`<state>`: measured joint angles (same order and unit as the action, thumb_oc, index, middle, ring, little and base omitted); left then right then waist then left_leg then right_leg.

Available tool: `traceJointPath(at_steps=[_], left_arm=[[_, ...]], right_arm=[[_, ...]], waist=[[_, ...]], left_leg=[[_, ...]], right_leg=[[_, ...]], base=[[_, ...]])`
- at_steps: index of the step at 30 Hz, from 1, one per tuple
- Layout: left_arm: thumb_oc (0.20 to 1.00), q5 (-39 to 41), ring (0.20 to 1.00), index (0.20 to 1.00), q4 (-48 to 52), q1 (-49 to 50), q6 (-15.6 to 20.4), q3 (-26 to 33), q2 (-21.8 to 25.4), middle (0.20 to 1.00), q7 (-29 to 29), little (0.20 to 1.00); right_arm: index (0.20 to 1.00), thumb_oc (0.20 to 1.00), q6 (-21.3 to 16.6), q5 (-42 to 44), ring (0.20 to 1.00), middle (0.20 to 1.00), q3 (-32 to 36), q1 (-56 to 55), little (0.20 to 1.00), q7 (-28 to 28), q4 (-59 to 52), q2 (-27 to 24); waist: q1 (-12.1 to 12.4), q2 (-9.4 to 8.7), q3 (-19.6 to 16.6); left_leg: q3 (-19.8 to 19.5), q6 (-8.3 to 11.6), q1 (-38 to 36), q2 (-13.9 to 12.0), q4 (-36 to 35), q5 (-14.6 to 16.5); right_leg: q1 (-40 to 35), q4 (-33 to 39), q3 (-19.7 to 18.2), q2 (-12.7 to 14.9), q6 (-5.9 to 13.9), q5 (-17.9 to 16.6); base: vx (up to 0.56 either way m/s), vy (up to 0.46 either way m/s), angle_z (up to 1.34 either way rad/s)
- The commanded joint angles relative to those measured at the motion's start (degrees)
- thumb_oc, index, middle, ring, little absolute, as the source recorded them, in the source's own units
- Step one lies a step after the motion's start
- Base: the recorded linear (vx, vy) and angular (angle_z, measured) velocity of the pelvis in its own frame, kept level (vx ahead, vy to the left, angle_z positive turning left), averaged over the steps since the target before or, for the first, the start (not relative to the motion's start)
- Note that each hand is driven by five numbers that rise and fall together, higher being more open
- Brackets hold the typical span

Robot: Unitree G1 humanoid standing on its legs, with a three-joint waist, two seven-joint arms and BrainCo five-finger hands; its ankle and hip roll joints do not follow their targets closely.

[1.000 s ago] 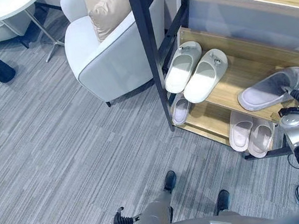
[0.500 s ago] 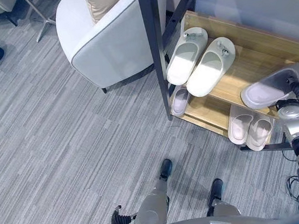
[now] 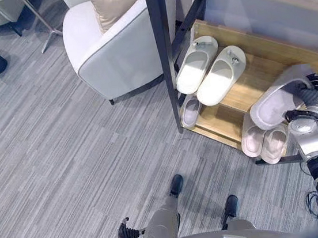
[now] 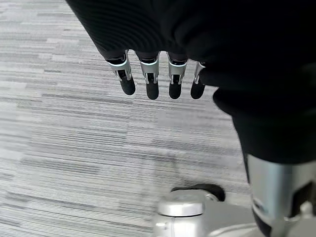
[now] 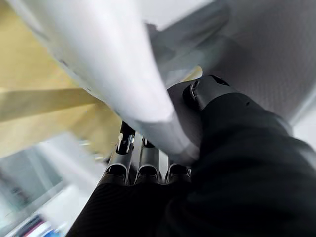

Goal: Arrange the slippers neatly on the shoe rack.

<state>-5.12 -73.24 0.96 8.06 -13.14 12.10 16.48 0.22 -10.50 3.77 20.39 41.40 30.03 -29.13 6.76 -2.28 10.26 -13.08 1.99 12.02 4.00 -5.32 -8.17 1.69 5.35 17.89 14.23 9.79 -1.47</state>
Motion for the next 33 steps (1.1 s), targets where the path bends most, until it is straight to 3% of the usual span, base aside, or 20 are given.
traceJointPath(at_steps=[1,3,6,9,15,22,25,26,27,29,30,32,33], left_arm=[[1.000,1.54,1.000,1.000,-3.80,0.31,0.53,1.32,-1.49,1.000,-2.67,1.000],[1.000,1.57,1.000,1.000,-3.36,0.90,0.59,2.66,-1.17,1.000,-3.26,1.000],[1.000,1.04,1.000,1.000,-2.51,2.20,0.84,5.25,-0.61,1.000,-4.05,1.000],[1.000,0.18,1.000,1.000,-1.90,2.88,1.16,6.23,-0.57,1.000,-4.44,1.000],[1.000,-0.63,1.000,1.000,-4.86,4.42,1.21,8.20,-1.35,1.000,-6.33,1.000],[1.000,0.82,1.000,1.000,-5.27,5.23,1.75,9.43,-1.22,1.000,-8.15,1.000],[1.000,1.25,1.000,1.000,-3.34,4.52,2.76,7.75,-1.40,1.000,-7.73,1.000],[1.000,1.84,1.000,1.000,-2.77,4.21,2.89,7.64,-1.47,1.000,-7.59,1.000],[1.000,2.17,1.000,1.000,-2.83,3.84,3.22,7.04,-1.98,1.000,-7.51,1.000],[1.000,1.62,1.000,1.000,-3.95,3.94,2.84,7.14,-2.25,1.000,-7.31,1.000],[1.000,1.43,1.000,1.000,-5.69,4.23,2.11,7.95,-2.22,1.000,-7.30,1.000],[1.000,-2.34,1.000,1.000,-5.85,3.87,1.86,7.33,-0.75,1.000,-7.29,1.000],[1.000,-1.42,1.000,1.000,-5.05,3.42,1.92,8.65,0.82,1.000,-6.88,1.000]], right_arm=[[0.200,0.200,-3.24,-6.81,0.200,0.200,-1.71,-3.56,0.200,-4.50,-5.23,-3.28],[0.200,0.200,-4.63,-8.78,0.200,0.200,-2.26,-6.84,0.200,-7.46,-10.58,-3.05],[0.200,0.200,-10.08,-8.46,0.200,0.200,-1.62,-18.86,0.200,-14.73,-23.74,0.17],[0.200,0.200,-12.47,-8.68,0.200,0.200,-3.34,-25.77,0.200,-20.38,-27.21,0.53],[0.200,0.200,-16.05,-5.01,0.200,0.200,-4.86,-31.50,0.200,-25.26,-30.11,1.68],[0.200,0.200,-17.38,0.69,0.200,0.200,-2.75,-35.09,0.200,-27.97,-31.83,1.10],[0.200,0.200,-17.21,2.15,0.200,0.200,-2.58,-35.72,0.200,-27.92,-29.86,1.77],[0.200,0.200,-17.00,1.35,0.200,0.200,-3.20,-34.68,0.200,-27.34,-28.99,1.59],[0.200,0.200,-16.79,0.14,0.200,0.200,-3.83,-33.27,0.200,-26.35,-28.30,1.87],[0.200,0.200,-16.69,0.02,0.200,0.200,-4.02,-33.18,0.200,-26.43,-27.89,2.45],[0.200,0.200,-16.09,0.43,0.200,0.200,-4.38,-33.78,0.200,-26.20,-27.15,4.90],[0.200,0.200,-15.48,0.08,0.200,0.200,-4.87,-34.43,0.200,-26.43,-27.10,6.97],[0.200,0.200,-15.15,-0.35,0.200,0.200,-5.36,-34.47,0.200,-26.47,-26.72,7.27]], waist=[[0.23,-0.77,-3.14],[0.00,-1.20,-3.64],[-1.00,-1.80,-5.24],[-1.89,-1.78,-5.95],[-2.73,-1.06,-7.11],[-3.72,-0.15,-6.40],[-4.08,-0.66,-3.08],[-3.37,-0.85,-2.37],[-2.86,-0.44,-1.98],[-3.43,-0.08,-2.42],[-4.55,-0.17,-3.70],[-5.42,-0.96,-4.64],[-6.15,-1.10,-4.10]], left_leg=[[1.94,0.07,-4.00,-0.29,0.32,9.39],[2.34,-0.03,-5.57,-0.69,0.32,9.87],[3.58,-0.08,-9.17,-1.97,0.32,10.81],[3.76,0.17,-11.43,-2.94,0.32,11.13],[3.49,1.46,-14.45,-4.68,0.36,10.97],[2.24,3.28,-12.50,-6.38,2.59,9.39],[4.48,5.09,-6.37,-6.55,10.23,8.70],[4.00,5.31,-4.22,-6.87,10.77,8.25],[0.77,4.90,-3.56,-6.75,9.10,8.51],[0.60,4.58,-4.21,-7.08,7.91,8.58],[1.59,2.85,-4.11,-4.78,9.45,9.93],[3.82,0.91,-4.91,-2.71,10.32,11.96],[4.90,-0.25,-5.73,-1.98,10.71,12.53]], right_leg=[[0.51,-3.91,-0.55,1.03,0.51,0.50],[-0.78,-3.73,-0.94,0.49,0.47,0.77],[-3.36,-3.53,-2.10,-1.08,0.05,1.75],[-5.13,-4.16,-2.50,-2.04,-0.46,3.00],[-8.45,-4.88,-2.75,-3.73,-2.06,5.39],[-9.16,-4.41,-1.53,-5.60,-3.53,5.94],[-9.91,-4.79,0.16,-3.88,-3.58,6.16],[-9.30,-5.46,-0.19,-3.42,-3.38,5.96],[-8.10,-5.92,-1.82,-2.83,-2.58,5.42],[-7.56,-6.41,-2.59,-2.49,-2.17,5.18],[-6.30,-8.33,-4.83,1.23,-1.01,3.92],[-4.95,-10.85,-7.14,3.59,-0.62,3.50],[-2.46,-15.38,-9.14,4.06,-0.88,1.81]], base=[[0.04,-0.018,-0.01],[0.00,-0.013,-0.07],[-0.01,-0.036,-0.32],[-0.05,-0.057,-0.25],[-0.07,-0.109,-0.05],[-0.13,-0.068,0.10],[-0.16,0.113,0.36],[-0.09,0.261,0.60],[0.00,0.297,0.37],[0.08,0.350,-0.17],[0.12,0.456,-0.23],[0.19,0.553,-0.37],[0.14,0.398,-0.55]])
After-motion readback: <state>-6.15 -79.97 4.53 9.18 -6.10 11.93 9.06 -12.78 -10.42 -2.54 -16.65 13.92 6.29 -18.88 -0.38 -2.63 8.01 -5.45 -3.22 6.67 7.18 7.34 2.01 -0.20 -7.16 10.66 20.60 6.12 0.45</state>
